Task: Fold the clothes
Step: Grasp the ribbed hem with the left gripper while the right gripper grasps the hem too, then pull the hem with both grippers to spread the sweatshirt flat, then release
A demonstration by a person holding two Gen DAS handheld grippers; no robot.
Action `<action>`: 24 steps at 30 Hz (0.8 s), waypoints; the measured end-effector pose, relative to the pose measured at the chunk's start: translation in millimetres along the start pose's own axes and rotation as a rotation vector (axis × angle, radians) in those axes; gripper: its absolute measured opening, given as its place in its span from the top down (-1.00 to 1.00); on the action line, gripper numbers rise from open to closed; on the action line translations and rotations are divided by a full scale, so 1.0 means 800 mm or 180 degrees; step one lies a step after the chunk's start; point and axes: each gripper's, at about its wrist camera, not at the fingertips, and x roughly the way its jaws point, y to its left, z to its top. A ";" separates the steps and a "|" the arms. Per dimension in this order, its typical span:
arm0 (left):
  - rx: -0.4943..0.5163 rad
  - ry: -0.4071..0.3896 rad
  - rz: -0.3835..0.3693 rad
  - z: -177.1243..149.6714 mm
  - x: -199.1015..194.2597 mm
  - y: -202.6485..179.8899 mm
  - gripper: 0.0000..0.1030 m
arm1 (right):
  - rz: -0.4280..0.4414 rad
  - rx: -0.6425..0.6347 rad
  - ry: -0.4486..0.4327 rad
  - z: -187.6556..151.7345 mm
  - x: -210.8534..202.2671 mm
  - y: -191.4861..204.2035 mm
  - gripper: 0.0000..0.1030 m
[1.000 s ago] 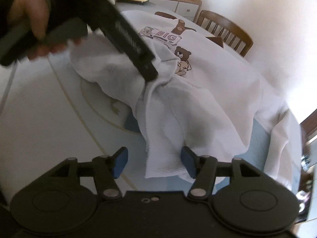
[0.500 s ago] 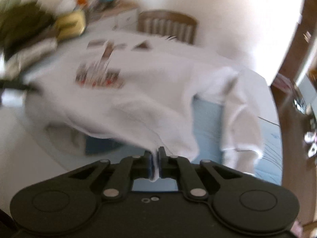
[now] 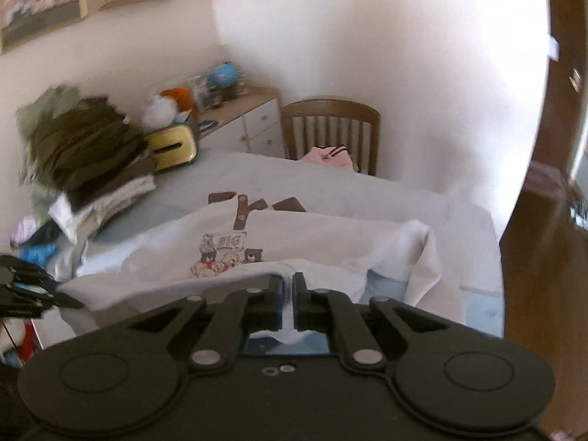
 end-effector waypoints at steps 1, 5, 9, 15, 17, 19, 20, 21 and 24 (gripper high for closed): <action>-0.0006 0.0060 -0.0013 -0.008 -0.003 -0.004 0.67 | -0.0028 -0.0153 0.0082 -0.004 0.004 -0.001 -1.00; -0.0197 0.0303 0.0054 -0.036 0.013 -0.027 0.67 | -0.0097 -0.0335 0.0469 -0.051 0.043 -0.015 -1.00; -0.0202 0.0492 0.0374 -0.060 0.041 -0.051 0.67 | -0.0029 -0.0241 0.0651 -0.103 0.072 -0.021 -1.00; -0.0421 0.0561 0.0800 -0.074 0.054 -0.065 0.44 | -0.0055 -0.0114 0.0759 -0.154 0.093 -0.018 -1.00; -0.0480 0.0593 0.0857 -0.080 0.054 -0.072 -0.20 | -0.0070 -0.0101 0.0787 -0.165 0.094 -0.017 -1.00; -0.0506 0.0627 0.0866 -0.089 0.050 -0.082 -0.57 | -0.0065 -0.0086 0.0810 -0.176 0.094 -0.015 -1.00; -0.0501 0.0675 0.0876 -0.094 0.051 -0.086 -0.57 | -0.0053 -0.0072 0.0812 -0.180 0.093 -0.016 -1.00; -0.0496 0.0724 0.0887 -0.099 0.052 -0.089 -0.57 | -0.0050 -0.0053 0.0814 -0.184 0.094 -0.017 -1.00; -0.0568 0.0779 0.1081 -0.114 0.062 -0.096 -0.57 | -0.0090 0.0035 0.0807 -0.189 0.099 -0.020 -1.00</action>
